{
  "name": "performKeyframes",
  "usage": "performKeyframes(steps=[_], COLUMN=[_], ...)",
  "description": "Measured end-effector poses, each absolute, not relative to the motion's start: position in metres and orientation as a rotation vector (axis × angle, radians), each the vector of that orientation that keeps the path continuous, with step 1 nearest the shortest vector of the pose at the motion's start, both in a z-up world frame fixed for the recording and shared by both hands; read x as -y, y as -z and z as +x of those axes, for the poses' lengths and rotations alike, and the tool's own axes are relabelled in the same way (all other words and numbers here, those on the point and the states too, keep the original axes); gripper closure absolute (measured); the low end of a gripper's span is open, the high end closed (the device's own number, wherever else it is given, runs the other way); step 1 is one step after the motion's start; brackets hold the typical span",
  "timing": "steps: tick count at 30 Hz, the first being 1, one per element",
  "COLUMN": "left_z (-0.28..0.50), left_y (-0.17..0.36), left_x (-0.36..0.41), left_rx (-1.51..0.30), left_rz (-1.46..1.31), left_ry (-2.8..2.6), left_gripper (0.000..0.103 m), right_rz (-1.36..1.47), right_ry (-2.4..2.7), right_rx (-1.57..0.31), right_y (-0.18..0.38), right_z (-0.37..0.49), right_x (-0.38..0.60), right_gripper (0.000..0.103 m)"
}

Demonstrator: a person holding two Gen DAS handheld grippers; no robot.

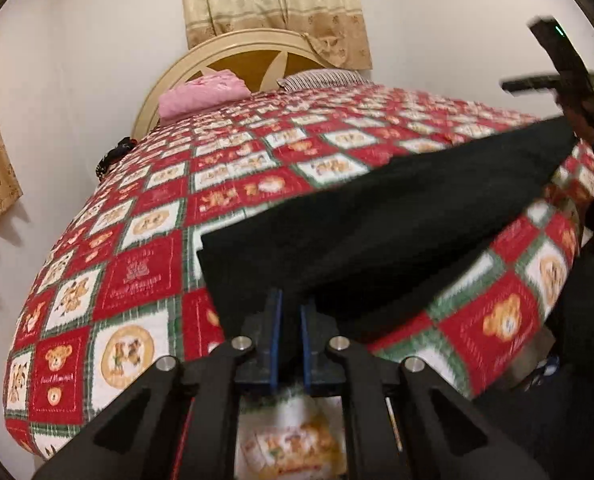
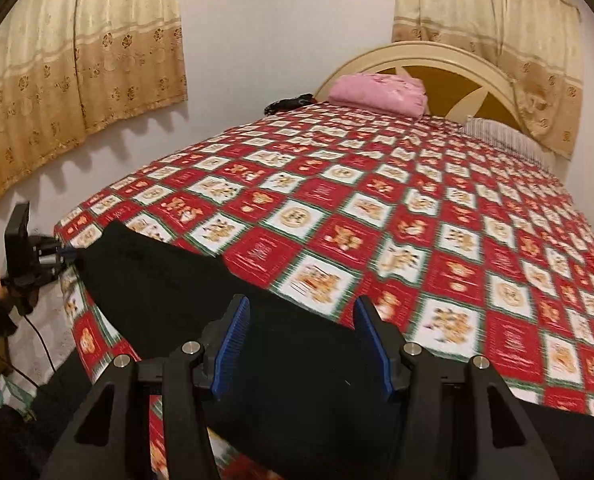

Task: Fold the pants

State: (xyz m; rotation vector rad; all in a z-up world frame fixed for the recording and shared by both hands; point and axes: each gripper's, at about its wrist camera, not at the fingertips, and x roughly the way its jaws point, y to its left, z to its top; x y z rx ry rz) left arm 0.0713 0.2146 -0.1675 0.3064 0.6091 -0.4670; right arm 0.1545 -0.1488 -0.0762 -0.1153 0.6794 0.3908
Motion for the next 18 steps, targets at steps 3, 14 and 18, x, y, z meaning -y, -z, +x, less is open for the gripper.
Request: performKeyframes(steps=[3, 14, 18], left_z=[0.069, 0.05, 0.057], left_y=[0.173, 0.141, 0.127], left_x=[-0.217, -0.232, -0.214], left_rx=[-0.59, -0.5, -0.447], left_rz=[0.277, 0.188, 0.171], left_ry=[0.473, 0.488, 0.533], left_gripper=[0.09, 0.063, 0.055], right_rz=[-0.095, 0.09, 0.185], right_ry=[-0.426, -0.516, -0.541], right_rx=[-0.712, -0.889, -0.983], right_y=[0.083, 0.112, 0.136], right_z=[0.172, 0.247, 0.282], right_x=[0.135, 0.1, 0.08], right_gripper=[0.047, 0.047, 0.047])
